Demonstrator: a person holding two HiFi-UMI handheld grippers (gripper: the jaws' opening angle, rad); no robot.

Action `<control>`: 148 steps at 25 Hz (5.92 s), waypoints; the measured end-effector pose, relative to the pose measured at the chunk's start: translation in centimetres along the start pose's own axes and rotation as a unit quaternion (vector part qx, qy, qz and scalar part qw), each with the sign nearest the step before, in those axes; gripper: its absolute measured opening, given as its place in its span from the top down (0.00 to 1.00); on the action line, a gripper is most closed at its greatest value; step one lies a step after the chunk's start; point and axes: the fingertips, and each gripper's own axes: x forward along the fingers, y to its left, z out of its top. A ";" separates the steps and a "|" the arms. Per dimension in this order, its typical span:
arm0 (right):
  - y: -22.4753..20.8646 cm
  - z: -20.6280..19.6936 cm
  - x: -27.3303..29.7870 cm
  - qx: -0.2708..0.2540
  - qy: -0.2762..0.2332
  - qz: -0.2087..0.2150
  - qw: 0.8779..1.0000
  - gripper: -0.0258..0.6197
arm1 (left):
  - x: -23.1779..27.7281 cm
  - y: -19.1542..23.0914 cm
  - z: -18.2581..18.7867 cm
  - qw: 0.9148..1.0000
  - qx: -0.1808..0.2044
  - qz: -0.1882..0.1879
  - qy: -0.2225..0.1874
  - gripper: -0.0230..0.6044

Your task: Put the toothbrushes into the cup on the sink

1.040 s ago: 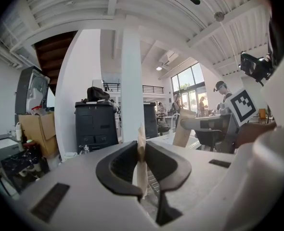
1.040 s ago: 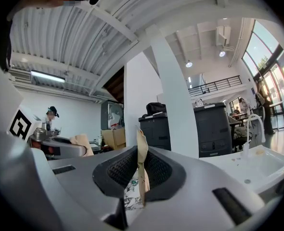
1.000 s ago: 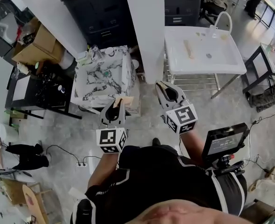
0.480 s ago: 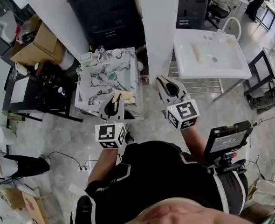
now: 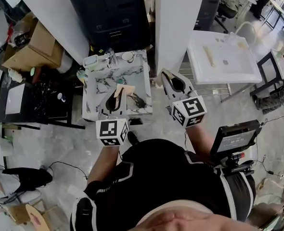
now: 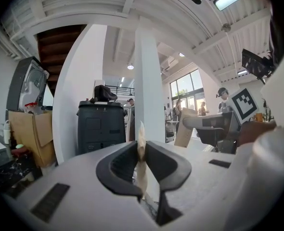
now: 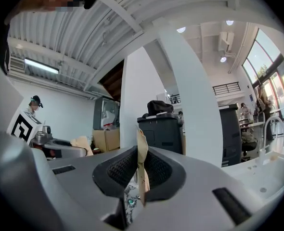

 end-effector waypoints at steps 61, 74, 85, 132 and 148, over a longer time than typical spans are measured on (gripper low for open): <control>-2.1 -8.9 30.7 0.008 0.049 0.145 0.988 0.89 | 15.2 14.7 -5.1 0.993 -0.029 0.116 0.024 0.88; -2.5 -16.8 33.8 0.021 0.109 0.164 0.980 0.89 | 15.1 15.2 -8.4 0.986 -0.050 0.148 0.054 0.88; -2.7 -21.0 33.7 0.021 0.142 0.161 0.977 0.88 | 13.9 14.9 -9.7 0.983 -0.049 0.164 0.073 0.88; -2.9 -4.1 22.3 0.003 0.036 0.058 0.998 0.87 | 10.8 12.8 -2.9 0.999 -0.025 0.038 -0.001 0.88; -3.5 -2.3 16.5 0.012 0.031 0.021 0.999 0.92 | 11.6 11.4 -1.3 0.999 -0.023 0.017 -0.015 0.88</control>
